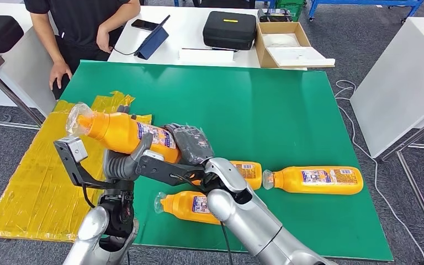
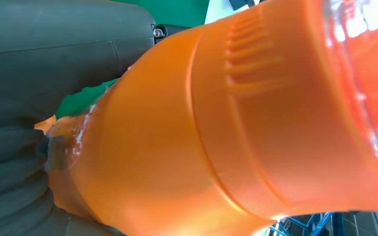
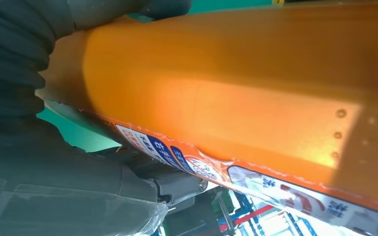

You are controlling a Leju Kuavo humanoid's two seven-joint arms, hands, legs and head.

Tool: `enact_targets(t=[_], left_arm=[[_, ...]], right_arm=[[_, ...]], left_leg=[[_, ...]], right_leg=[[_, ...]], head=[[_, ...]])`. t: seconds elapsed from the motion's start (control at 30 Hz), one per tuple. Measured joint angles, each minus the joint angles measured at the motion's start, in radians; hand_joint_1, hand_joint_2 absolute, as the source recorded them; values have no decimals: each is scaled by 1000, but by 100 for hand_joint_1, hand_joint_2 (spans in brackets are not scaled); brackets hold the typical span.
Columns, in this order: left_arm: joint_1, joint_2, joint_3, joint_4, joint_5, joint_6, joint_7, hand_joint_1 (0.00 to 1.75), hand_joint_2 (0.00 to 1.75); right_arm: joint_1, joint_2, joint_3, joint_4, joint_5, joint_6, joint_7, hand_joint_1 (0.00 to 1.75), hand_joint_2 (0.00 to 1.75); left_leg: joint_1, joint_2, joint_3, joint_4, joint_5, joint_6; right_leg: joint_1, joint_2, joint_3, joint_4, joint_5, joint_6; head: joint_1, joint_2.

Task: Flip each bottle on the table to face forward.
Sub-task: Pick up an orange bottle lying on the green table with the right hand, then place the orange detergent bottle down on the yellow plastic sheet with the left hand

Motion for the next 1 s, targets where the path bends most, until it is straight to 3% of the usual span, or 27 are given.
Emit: enact_targets(t=[0.07, 0.1, 0.2, 0.23, 1.0], left_arm=[[2, 0, 0, 0, 1, -1, -2, 0, 175], [3, 0, 0, 0, 4, -3, -2, 27, 175], [7, 0, 0, 1, 22, -15, -7, 156, 175], [8, 0, 0, 1, 30, -21, -12, 172, 175], [64, 29, 14, 1, 104, -46, -78, 175, 175]], right_arm=[[-1, 1, 8, 0, -10, 3, 0, 132, 175], [-2, 3, 13, 0, -15, 4, 0, 131, 175], [-8, 6, 28, 1, -36, 3, -1, 129, 175], [-10, 6, 32, 2, -44, 1, -3, 130, 175], [-12, 9, 89, 98, -97, -67, -76, 138, 175]], left_leg=[[0, 0, 0, 0, 0, 0], [0, 0, 0, 0, 0, 0], [0, 0, 0, 0, 0, 0], [0, 0, 0, 0, 0, 0], [0, 0, 0, 0, 0, 0]], right_leg=[[0, 0, 0, 0, 0, 0], [0, 0, 0, 0, 0, 0], [0, 0, 0, 0, 0, 0], [0, 0, 0, 0, 0, 0], [0, 0, -1, 0, 0, 0]], head=[[0, 0], [0, 0], [0, 0], [0, 0], [0, 0]])
